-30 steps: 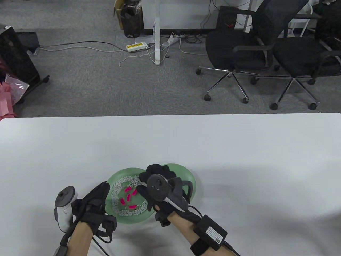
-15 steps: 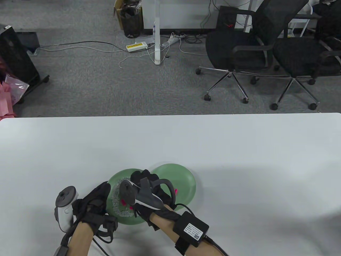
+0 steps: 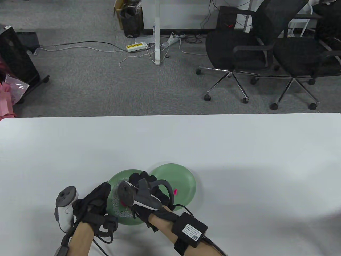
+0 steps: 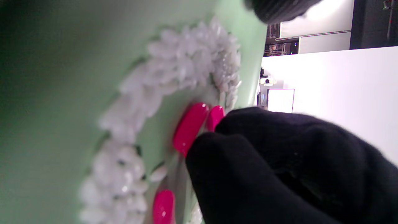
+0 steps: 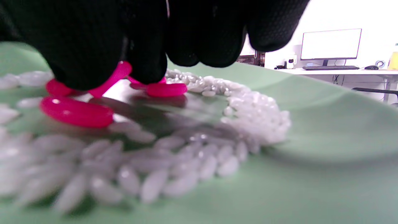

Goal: Pick gummy candy with hand pinch into plate

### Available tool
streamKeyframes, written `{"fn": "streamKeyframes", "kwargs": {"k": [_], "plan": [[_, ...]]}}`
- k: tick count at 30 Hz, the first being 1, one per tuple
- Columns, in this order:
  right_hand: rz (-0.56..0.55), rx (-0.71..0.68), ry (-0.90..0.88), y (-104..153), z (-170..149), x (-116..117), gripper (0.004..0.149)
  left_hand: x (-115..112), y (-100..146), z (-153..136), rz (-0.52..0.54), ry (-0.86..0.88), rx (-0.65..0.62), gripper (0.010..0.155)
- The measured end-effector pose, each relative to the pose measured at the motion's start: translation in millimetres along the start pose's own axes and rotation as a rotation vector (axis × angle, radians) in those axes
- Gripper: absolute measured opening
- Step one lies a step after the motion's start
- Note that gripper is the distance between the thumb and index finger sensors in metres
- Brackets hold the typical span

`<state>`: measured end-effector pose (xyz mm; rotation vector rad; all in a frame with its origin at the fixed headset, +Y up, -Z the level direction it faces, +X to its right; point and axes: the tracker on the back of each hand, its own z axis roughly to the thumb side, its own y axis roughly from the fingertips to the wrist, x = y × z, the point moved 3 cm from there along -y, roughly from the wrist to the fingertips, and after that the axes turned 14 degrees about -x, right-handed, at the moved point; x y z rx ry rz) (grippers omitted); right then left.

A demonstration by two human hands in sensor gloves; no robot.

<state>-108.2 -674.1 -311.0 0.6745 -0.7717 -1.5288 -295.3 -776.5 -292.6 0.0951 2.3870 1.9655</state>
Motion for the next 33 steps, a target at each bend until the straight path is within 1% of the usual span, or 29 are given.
{"fn": "streamKeyframes", "kwargs": {"k": [5, 7, 9, 12, 13, 14, 16, 18, 19, 21, 24, 26, 29, 33], "plan": [[-0.032, -0.019, -0.022, 3, -1, 0, 0.043, -1, 1, 0, -0.001, -0.006, -0.003, 0.061], [-0.042, -0.019, -0.058, 4, -5, -2, 0.042, -1, 0, 0, -0.004, -0.001, -0.005, 0.061], [-0.052, 0.008, -0.106, 6, -16, -7, 0.042, -1, 0, -1, 0.0, 0.014, -0.004, 0.061], [-0.11, 0.089, -0.181, 12, -49, -19, 0.042, 3, 1, -2, 0.018, 0.024, 0.004, 0.061], [-0.126, 0.132, -0.214, 16, -65, -21, 0.042, 4, 1, -2, 0.026, 0.03, 0.008, 0.061], [-0.124, 0.184, -0.25, 20, -85, -21, 0.042, 6, 1, -3, 0.034, 0.04, 0.011, 0.061], [-0.117, 0.263, -0.28, 27, -114, -18, 0.042, 8, 1, -4, 0.041, 0.052, 0.017, 0.061], [-0.091, 0.339, -0.248, 34, -140, -10, 0.042, 9, 0, -5, 0.043, 0.056, 0.021, 0.061], [-0.057, 0.372, -0.223, 38, -152, -2, 0.042, 9, 0, -5, 0.047, 0.057, 0.022, 0.061], [0.018, 0.397, -0.174, 41, -163, 14, 0.042, 8, 0, -5, 0.047, 0.054, 0.023, 0.061], [0.111, 0.416, -0.096, 43, -171, 32, 0.041, 7, 0, -5, 0.037, 0.05, 0.021, 0.061], [0.147, 0.41, -0.065, 43, -171, 41, 0.041, 7, 0, -4, 0.035, 0.046, 0.019, 0.061], [0.187, 0.399, 0.029, 43, -168, 47, 0.04, 6, 1, -3, 0.033, 0.045, 0.018, 0.061], [0.229, 0.401, 0.075, 42, -167, 53, 0.04, 6, 1, -3, 0.03, 0.044, 0.018, 0.061]]}}
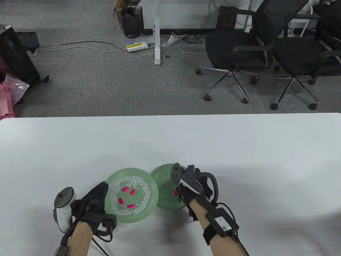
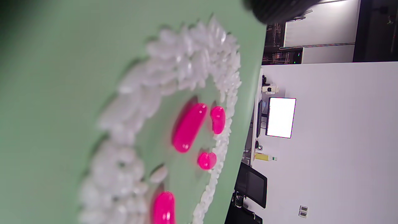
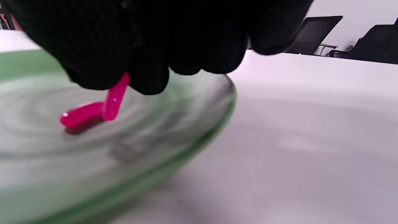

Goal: Pick gummy candy with hand pinch into plate

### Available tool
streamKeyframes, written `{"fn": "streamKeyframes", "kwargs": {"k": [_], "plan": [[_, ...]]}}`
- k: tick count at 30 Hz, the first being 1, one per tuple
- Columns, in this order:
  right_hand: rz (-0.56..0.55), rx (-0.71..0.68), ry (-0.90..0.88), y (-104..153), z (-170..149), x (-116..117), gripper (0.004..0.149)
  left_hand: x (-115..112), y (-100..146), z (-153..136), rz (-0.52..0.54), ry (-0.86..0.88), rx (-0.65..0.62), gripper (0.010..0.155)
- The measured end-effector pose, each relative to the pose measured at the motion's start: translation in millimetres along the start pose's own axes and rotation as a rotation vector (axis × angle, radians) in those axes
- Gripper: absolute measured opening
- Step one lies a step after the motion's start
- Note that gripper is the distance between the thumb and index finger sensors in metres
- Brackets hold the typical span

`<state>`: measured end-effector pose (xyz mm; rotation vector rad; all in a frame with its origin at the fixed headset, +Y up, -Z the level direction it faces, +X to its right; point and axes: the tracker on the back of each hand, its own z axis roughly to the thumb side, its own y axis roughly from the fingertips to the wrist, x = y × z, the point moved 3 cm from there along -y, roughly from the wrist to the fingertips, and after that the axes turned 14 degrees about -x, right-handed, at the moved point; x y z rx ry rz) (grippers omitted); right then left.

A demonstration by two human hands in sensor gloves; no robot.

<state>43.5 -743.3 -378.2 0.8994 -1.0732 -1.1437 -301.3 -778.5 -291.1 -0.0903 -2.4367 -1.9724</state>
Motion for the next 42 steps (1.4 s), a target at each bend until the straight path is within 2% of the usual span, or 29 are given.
{"fn": "streamKeyframes", "kwargs": {"k": [6, 9, 14, 15, 17, 18, 20, 22, 24, 39, 42], "plan": [[-0.014, -0.002, 0.084, 1, 3, 3, 0.041, -1, 0, 2, -0.011, -0.001, -0.002, 0.061], [-0.049, 0.01, 0.058, 4, 3, -4, 0.044, -2, 1, 2, -0.011, -0.005, -0.003, 0.061], [-0.248, -0.02, -0.086, 24, 19, -48, 0.046, -2, 1, 1, -0.003, -0.006, -0.004, 0.061], [-0.294, -0.055, -0.162, 30, 29, -59, 0.046, -2, 1, 1, -0.002, -0.006, -0.004, 0.061], [-0.318, -0.155, -0.299, 39, 50, -72, 0.046, -2, 1, 0, 0.0, -0.007, -0.002, 0.061], [-0.306, -0.228, -0.367, 44, 66, -75, 0.046, -2, 1, 0, 0.002, -0.008, -0.001, 0.061], [-0.251, -0.335, -0.388, 48, 92, -74, 0.045, -3, 1, -1, 0.003, -0.007, 0.002, 0.061], [-0.196, -0.423, -0.317, 50, 116, -68, 0.043, -3, 1, -2, 0.002, 0.002, 0.005, 0.062], [-0.19, -0.447, -0.225, 51, 131, -63, 0.042, -3, 2, -1, 0.003, 0.003, 0.004, 0.062], [-0.207, -0.505, -0.039, 52, 164, -60, 0.042, -1, 3, -2, 0.018, 0.018, 0.025, 0.062], [-0.169, -0.529, -0.04, 50, 168, -57, 0.043, -2, 3, -2, 0.011, 0.009, 0.028, 0.061]]}}
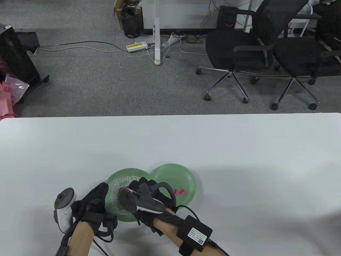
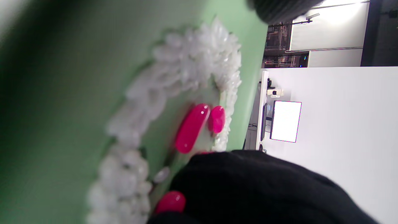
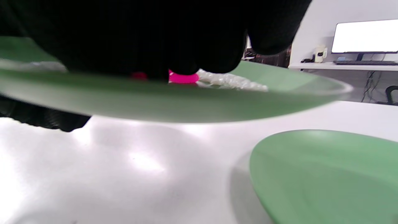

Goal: Pick gummy candy with hand pinch into plate

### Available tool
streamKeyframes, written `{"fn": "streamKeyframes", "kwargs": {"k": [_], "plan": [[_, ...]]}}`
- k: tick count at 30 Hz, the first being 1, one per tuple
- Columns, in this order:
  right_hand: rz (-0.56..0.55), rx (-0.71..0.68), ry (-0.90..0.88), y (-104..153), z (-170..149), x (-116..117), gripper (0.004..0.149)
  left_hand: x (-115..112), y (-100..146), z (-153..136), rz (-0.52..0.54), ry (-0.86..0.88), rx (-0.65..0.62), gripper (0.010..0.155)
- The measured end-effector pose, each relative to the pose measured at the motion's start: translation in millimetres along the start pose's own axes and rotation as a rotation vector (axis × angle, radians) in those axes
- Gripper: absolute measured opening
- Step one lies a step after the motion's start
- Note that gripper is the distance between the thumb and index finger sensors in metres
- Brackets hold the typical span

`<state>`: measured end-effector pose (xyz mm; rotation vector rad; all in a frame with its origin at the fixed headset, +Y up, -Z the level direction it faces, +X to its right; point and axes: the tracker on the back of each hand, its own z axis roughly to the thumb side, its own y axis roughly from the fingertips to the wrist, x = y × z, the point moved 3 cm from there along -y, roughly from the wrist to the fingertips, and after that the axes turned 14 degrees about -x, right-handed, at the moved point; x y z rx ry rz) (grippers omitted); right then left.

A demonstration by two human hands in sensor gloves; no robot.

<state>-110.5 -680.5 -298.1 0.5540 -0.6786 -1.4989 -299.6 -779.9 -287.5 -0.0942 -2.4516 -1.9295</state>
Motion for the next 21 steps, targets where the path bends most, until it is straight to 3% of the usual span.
{"fn": "streamKeyframes", "kwargs": {"k": [9, 16, 21], "plan": [[-0.041, 0.01, -0.031, 3, -11, -8, 0.044, -3, 0, 2, -0.002, 0.01, -0.021, 0.061], [-0.198, 0.214, -0.115, 27, -83, -34, 0.044, 4, 0, -1, 0.027, 0.036, -0.007, 0.061], [-0.128, 0.362, -0.094, 41, -134, -11, 0.043, 5, -1, -2, 0.036, 0.046, -0.002, 0.061]]}}
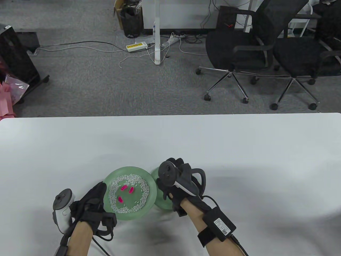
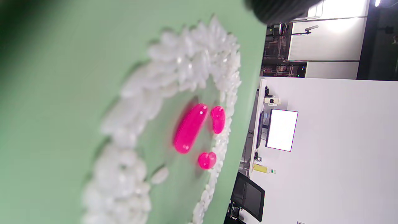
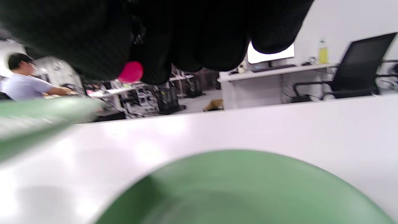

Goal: Pick gummy candy with hand pinch into plate

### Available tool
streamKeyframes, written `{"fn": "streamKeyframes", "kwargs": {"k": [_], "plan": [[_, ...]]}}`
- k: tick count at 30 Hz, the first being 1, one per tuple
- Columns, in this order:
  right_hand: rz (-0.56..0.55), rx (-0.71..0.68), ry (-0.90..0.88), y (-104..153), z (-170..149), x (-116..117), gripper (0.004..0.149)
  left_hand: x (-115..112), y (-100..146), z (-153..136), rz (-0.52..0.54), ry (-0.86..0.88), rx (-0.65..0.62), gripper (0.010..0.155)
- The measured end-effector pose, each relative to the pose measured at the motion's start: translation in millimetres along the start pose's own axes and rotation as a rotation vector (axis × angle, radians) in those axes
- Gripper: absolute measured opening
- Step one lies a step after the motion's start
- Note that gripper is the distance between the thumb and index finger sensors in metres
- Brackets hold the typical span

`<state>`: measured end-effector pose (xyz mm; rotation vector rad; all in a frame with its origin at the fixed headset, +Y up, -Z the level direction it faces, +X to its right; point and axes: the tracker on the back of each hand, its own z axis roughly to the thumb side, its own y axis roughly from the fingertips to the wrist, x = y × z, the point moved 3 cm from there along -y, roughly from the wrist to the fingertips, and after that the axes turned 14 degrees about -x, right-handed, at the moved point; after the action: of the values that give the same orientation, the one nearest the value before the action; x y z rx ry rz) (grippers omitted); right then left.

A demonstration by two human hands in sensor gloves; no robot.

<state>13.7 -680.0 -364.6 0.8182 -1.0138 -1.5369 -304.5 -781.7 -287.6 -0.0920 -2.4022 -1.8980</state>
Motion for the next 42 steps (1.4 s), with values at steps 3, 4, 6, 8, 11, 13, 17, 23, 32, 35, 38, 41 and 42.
{"fn": "streamKeyframes", "kwargs": {"k": [3, 4, 6, 8, 11, 13, 17, 23, 32, 35, 38, 41, 42], "plan": [[0.099, 0.021, 0.023, -3, -12, 29, 0.043, 0, 0, 0, 0.001, -0.001, 0.001, 0.061], [0.133, 0.013, 0.038, -4, -12, 39, 0.043, 0, 0, 0, 0.0, -0.001, 0.0, 0.061], [0.167, -0.001, 0.082, -6, -9, 52, 0.043, 0, 0, 0, 0.0, -0.001, 0.0, 0.061], [0.196, -0.026, 0.116, -8, -4, 60, 0.042, 0, 0, 0, 0.0, 0.0, 0.0, 0.061], [0.217, -0.054, 0.129, -9, 4, 70, 0.042, 0, 1, 0, -0.001, 0.004, 0.0, 0.061], [0.229, -0.063, 0.139, -9, 8, 75, 0.042, 0, 0, 0, -0.001, 0.003, 0.0, 0.061], [0.238, -0.08, 0.184, -9, 13, 82, 0.041, 0, 1, 1, -0.004, 0.001, -0.001, 0.061], [0.119, -0.034, 0.138, -8, 5, 61, 0.045, 1, 1, 1, -0.002, 0.009, -0.002, 0.061], [-0.238, 0.006, -0.11, 7, 37, -29, 0.046, 1, 1, -1, 0.014, -0.003, -0.003, 0.061], [-0.123, -0.098, -0.136, 7, 80, -27, 0.047, -1, 1, -2, 0.014, -0.009, -0.002, 0.062], [0.031, -0.15, -0.09, -1, 118, -7, 0.047, -1, 2, -3, 0.019, -0.006, 0.0, 0.061], [0.088, -0.139, 0.009, -9, 136, 10, 0.045, -1, 3, -4, 0.026, -0.007, 0.0, 0.061], [0.098, -0.133, 0.033, -11, 141, 15, 0.044, -1, 3, -4, 0.028, -0.009, 0.0, 0.062]]}}
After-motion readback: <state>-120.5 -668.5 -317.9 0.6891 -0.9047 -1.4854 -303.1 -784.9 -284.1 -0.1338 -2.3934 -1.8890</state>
